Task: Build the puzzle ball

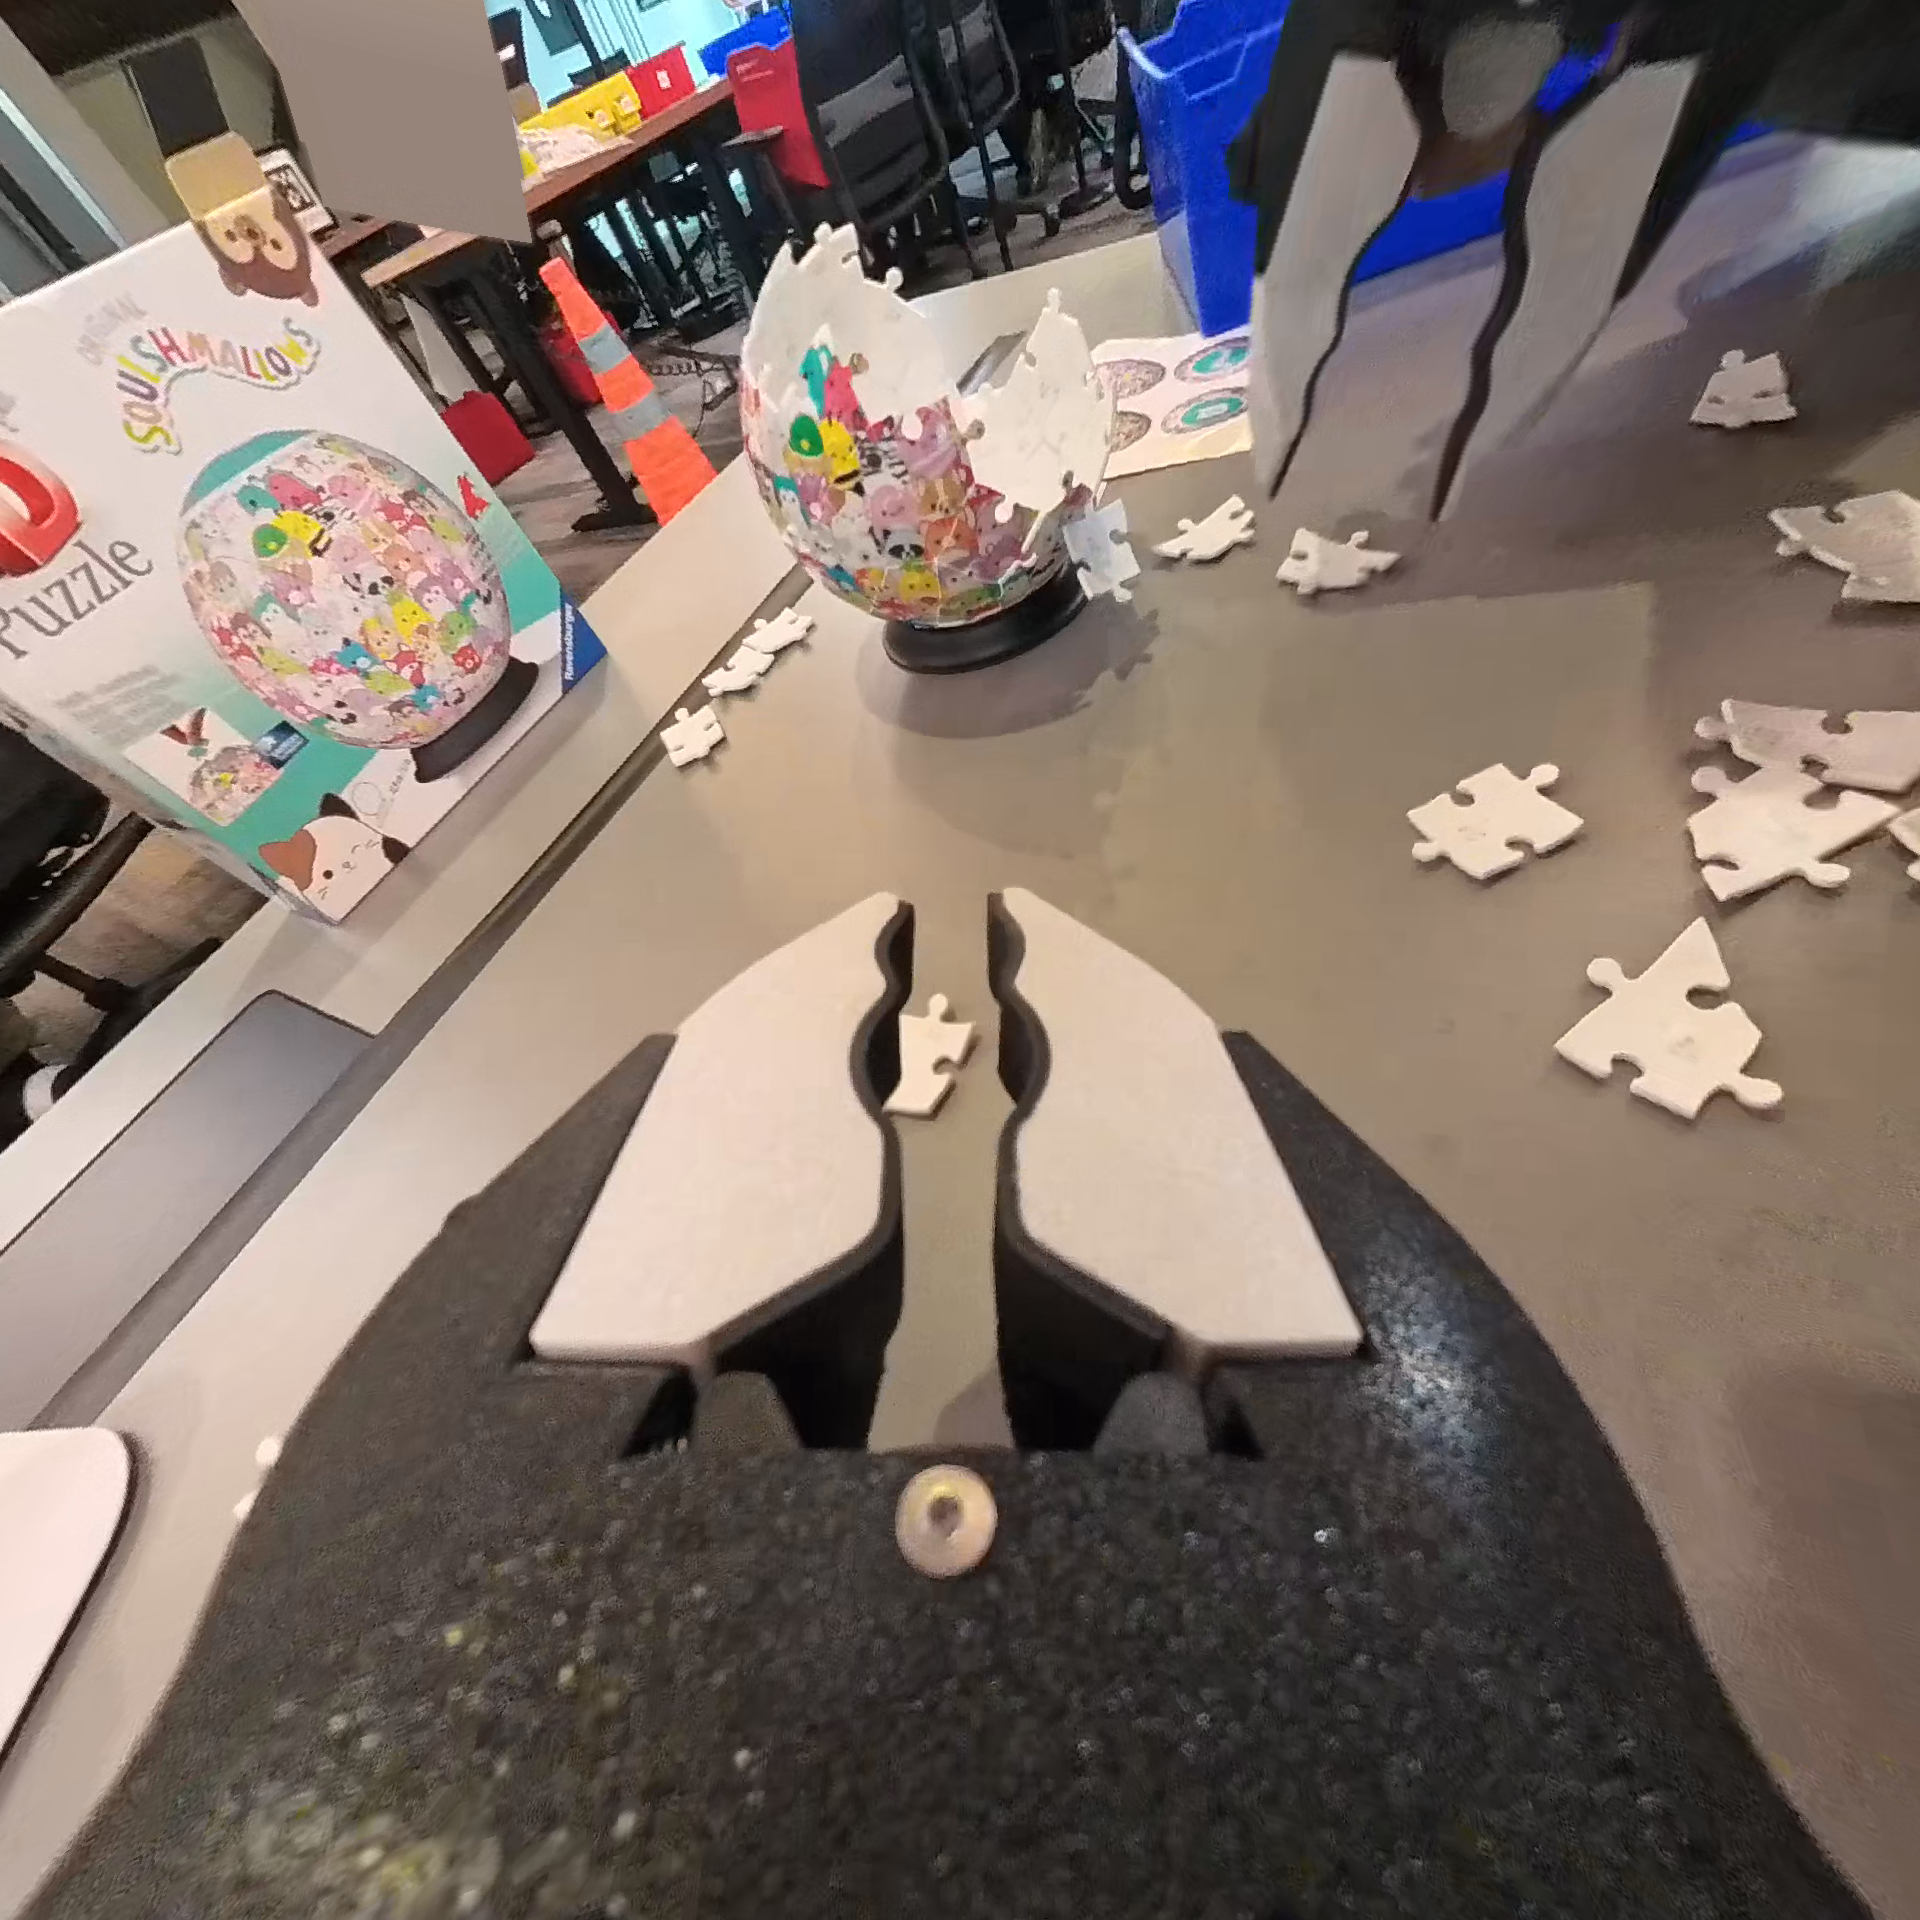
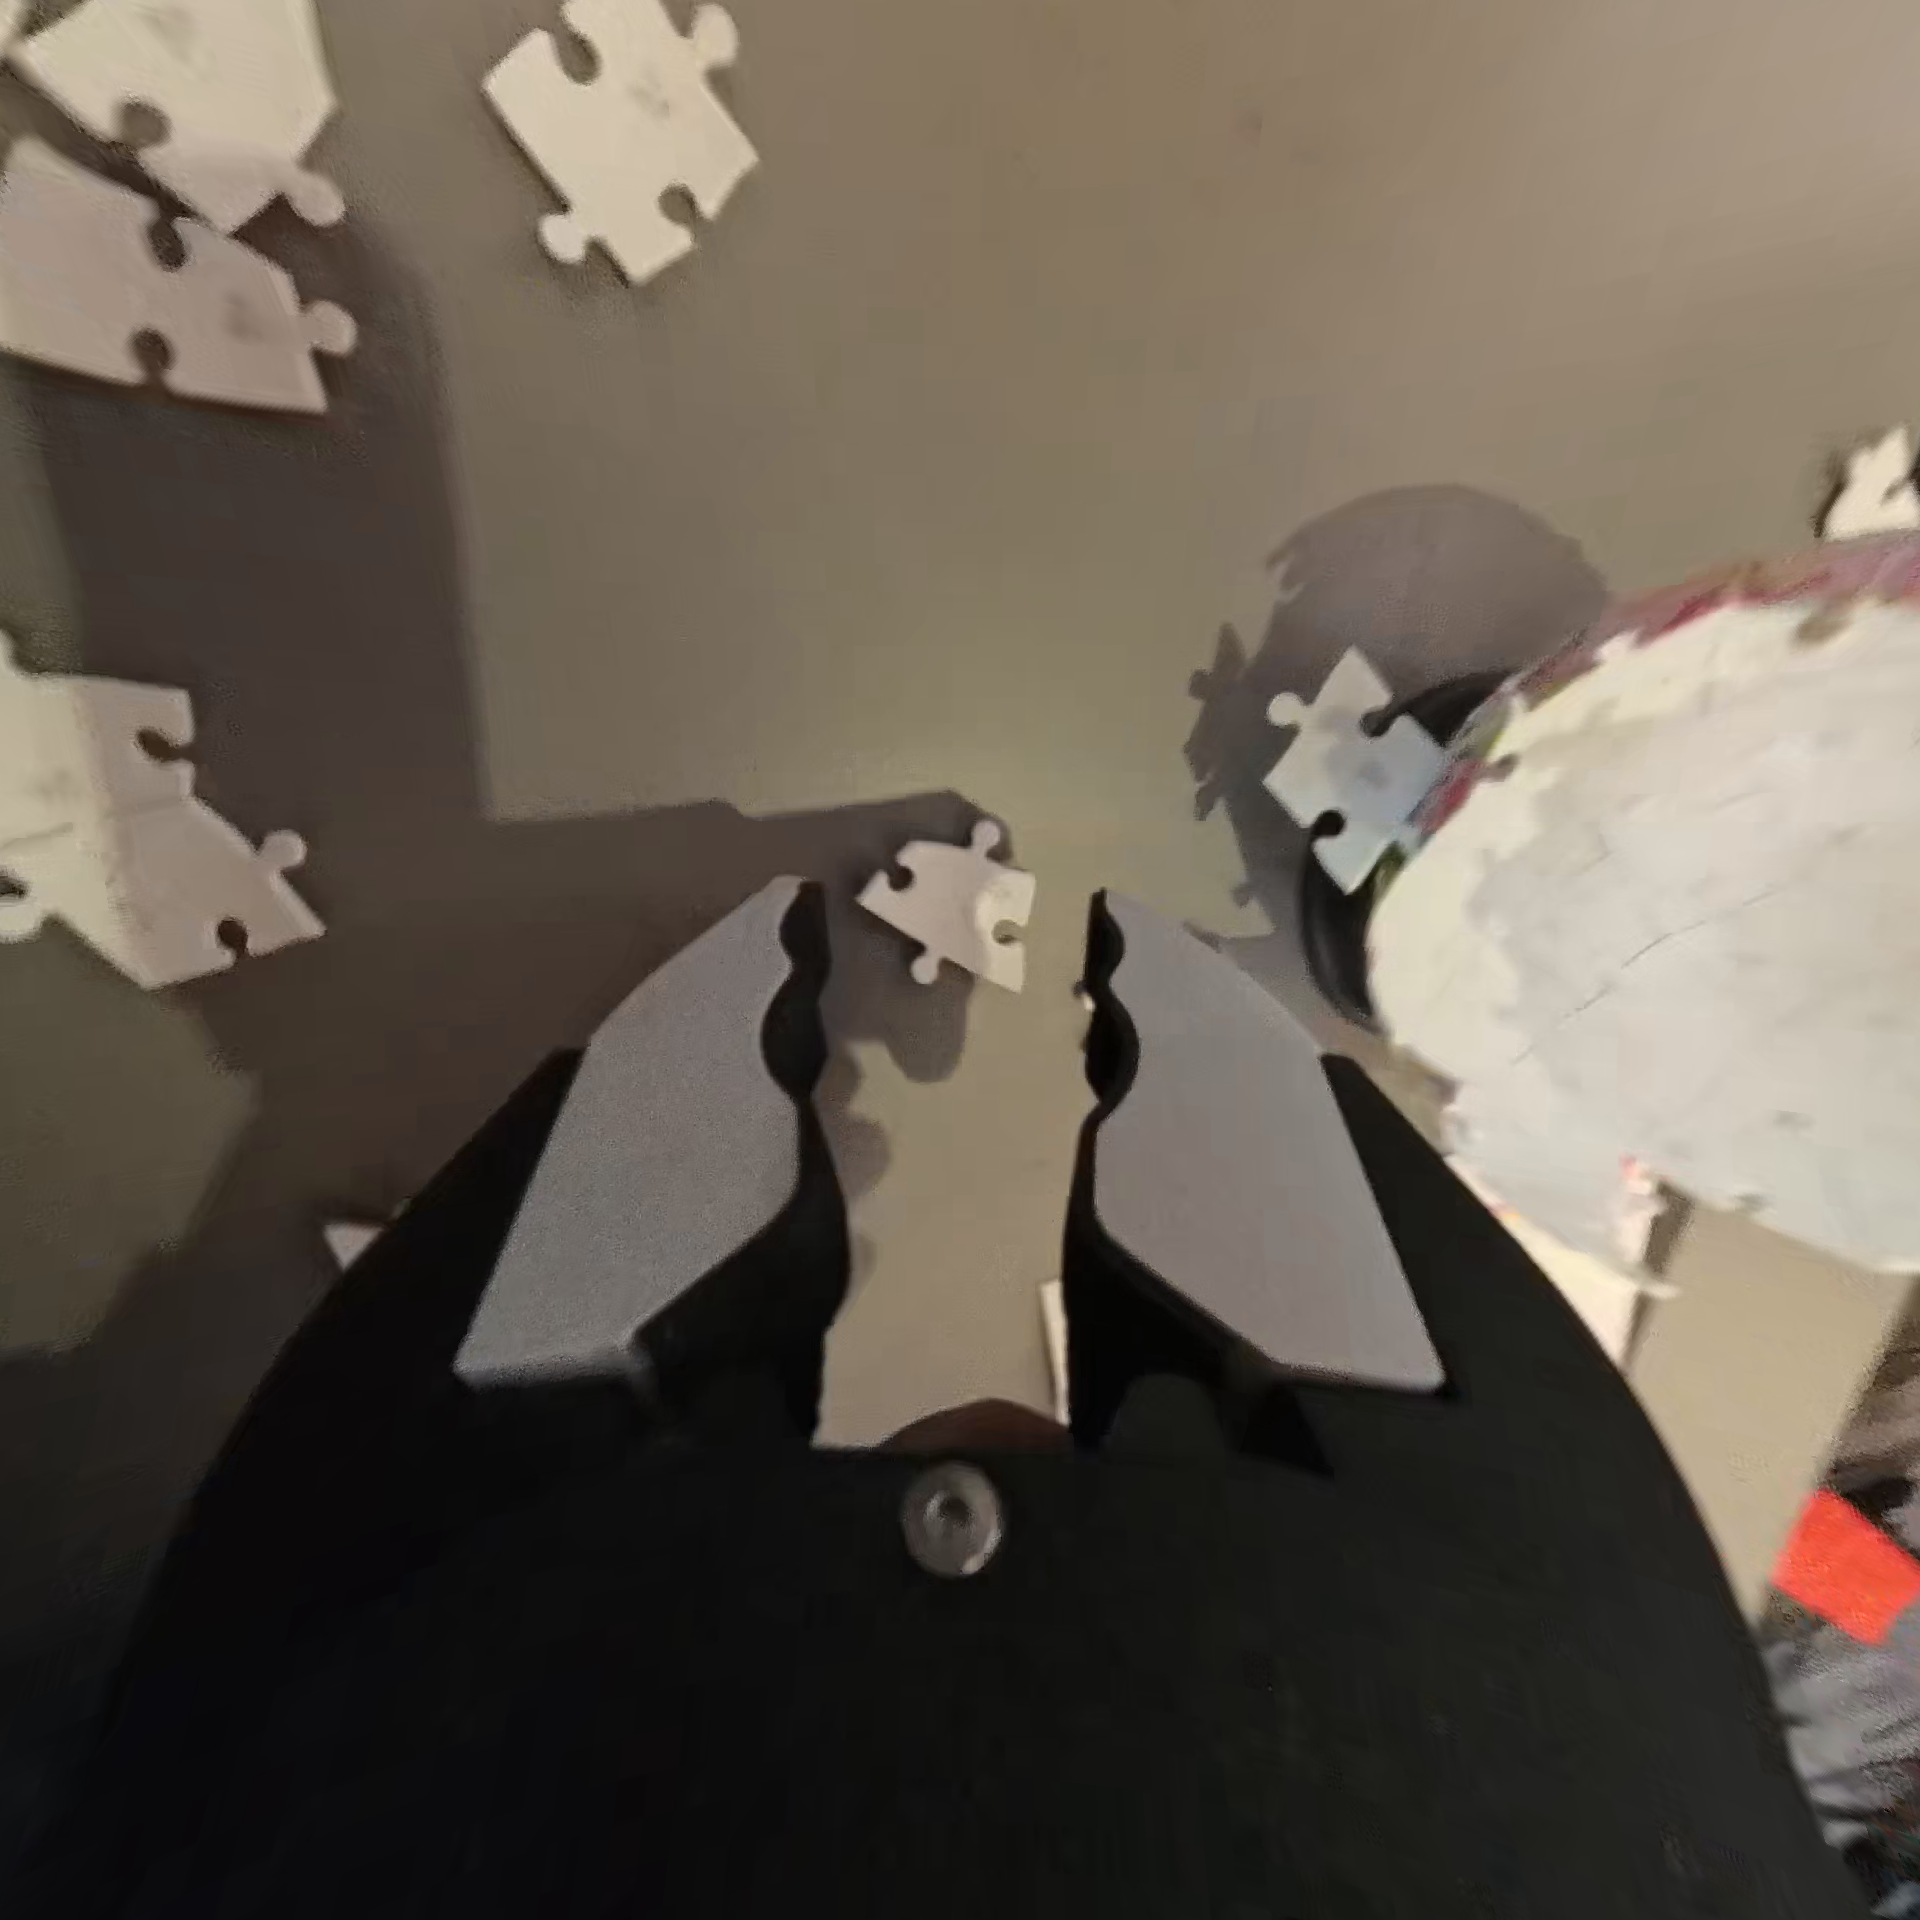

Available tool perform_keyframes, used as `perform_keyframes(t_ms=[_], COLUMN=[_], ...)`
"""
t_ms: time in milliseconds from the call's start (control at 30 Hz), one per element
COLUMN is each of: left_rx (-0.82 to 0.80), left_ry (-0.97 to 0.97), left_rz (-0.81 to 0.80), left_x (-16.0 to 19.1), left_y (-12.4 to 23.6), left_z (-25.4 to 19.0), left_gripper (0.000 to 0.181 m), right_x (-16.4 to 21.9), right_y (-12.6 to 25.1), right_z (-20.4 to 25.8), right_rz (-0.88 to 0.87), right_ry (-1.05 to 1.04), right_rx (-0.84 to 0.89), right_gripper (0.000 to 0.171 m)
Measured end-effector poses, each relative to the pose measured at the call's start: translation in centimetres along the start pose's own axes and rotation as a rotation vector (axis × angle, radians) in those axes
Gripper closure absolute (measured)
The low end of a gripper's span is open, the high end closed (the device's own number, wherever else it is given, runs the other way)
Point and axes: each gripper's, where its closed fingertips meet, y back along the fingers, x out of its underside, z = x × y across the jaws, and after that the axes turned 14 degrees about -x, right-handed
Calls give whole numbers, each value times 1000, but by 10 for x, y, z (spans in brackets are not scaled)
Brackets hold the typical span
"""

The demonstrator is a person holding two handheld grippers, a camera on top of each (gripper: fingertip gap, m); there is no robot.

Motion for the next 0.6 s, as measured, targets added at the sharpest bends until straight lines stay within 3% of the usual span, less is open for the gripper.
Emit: perform_keyframes(t_ms=[100,300,433,600], left_rx=[19,141,228,238], left_ry=[-3,153,249,137], left_rz=[-16,-25,16,92], left_x=[-4,-30,-52,-48], left_y=[-1,-12,-24,-50], left_z=[-6,-39,-72,-103], left_gripper=[165,156,153,153], right_x=[9,5,9,16], right_y=[-12,-19,-18,-4], right_z=[-4,3,9,9], right_rz=[-59,-213,-204,-163], right_ry=[-100,-293,-205,-86], right_rx=[46,-93,-16,149], right_gripper=[122,146,158,167])
